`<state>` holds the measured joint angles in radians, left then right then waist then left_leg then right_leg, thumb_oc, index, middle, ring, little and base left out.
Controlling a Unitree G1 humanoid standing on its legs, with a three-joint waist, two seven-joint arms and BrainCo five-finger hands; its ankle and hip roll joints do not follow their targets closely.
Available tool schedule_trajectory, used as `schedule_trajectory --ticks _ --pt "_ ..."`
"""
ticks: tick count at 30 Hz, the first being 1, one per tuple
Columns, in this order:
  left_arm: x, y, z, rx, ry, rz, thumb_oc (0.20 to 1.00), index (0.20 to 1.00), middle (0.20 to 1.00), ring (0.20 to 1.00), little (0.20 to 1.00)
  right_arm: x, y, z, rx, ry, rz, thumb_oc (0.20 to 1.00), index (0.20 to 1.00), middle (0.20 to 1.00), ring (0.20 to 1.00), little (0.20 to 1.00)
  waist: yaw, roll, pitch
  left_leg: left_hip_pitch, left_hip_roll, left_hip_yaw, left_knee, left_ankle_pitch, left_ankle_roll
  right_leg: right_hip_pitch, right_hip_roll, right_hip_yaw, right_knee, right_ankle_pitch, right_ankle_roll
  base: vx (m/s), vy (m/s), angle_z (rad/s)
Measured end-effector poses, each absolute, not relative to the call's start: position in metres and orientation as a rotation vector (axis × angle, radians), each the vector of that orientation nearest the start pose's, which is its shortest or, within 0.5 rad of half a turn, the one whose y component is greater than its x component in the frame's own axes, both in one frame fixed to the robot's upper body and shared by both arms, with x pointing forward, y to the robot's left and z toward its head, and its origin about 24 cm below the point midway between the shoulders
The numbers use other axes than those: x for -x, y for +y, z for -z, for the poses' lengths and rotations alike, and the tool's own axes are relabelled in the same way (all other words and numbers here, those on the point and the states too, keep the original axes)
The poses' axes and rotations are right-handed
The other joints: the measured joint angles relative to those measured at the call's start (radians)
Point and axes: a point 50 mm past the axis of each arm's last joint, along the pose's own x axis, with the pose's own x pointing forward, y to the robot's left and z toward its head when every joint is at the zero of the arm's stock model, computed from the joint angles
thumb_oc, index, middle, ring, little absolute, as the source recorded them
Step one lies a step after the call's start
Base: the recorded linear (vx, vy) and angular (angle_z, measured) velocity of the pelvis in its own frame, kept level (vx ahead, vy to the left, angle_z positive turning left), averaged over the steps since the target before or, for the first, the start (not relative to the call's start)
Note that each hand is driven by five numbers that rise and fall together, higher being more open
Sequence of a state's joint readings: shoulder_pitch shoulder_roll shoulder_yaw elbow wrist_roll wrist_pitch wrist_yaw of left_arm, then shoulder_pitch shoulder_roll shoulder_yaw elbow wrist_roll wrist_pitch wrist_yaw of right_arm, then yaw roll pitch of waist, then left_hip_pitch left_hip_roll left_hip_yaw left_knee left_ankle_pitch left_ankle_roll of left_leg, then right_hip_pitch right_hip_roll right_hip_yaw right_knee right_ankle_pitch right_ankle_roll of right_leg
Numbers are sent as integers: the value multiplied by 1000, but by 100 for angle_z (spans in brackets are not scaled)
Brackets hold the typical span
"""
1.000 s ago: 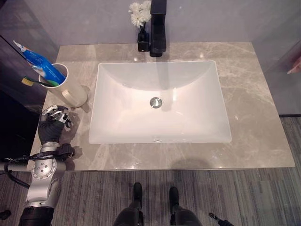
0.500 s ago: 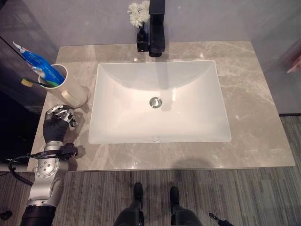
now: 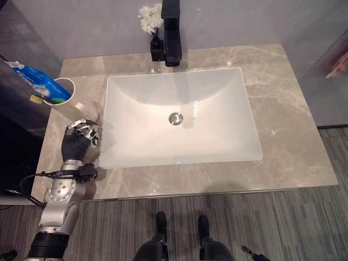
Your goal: Put brush and paste in cup on sink, flatten towel.
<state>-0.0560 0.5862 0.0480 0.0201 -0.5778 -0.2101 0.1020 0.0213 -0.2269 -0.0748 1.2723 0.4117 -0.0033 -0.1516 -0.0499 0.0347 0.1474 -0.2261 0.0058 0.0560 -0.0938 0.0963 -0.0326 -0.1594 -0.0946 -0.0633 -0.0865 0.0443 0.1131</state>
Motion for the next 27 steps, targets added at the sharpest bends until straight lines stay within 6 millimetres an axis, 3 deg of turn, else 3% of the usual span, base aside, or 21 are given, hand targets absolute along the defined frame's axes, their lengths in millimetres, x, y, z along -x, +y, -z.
schedule_trajectory --ticks 14,27 --pt "-257 278 -106 0 -243 -208 200 200 200 200 200 -67 -253 162 -111 1228 602 1000 1000 1000 1000 1000 -6 -8 -29 -1 3 -6 0 2 -1 1 4 -3 0 1 -1 -1 -1 0" --pt "-269 281 -118 3 -279 -246 200 200 200 200 200 -63 -252 163 -72 1249 589 1000 1000 1000 1000 1000 -19 -4 -31 -29 6 -20 0 13 -5 -20 7 -22 0 5 -5 0 -3 2"
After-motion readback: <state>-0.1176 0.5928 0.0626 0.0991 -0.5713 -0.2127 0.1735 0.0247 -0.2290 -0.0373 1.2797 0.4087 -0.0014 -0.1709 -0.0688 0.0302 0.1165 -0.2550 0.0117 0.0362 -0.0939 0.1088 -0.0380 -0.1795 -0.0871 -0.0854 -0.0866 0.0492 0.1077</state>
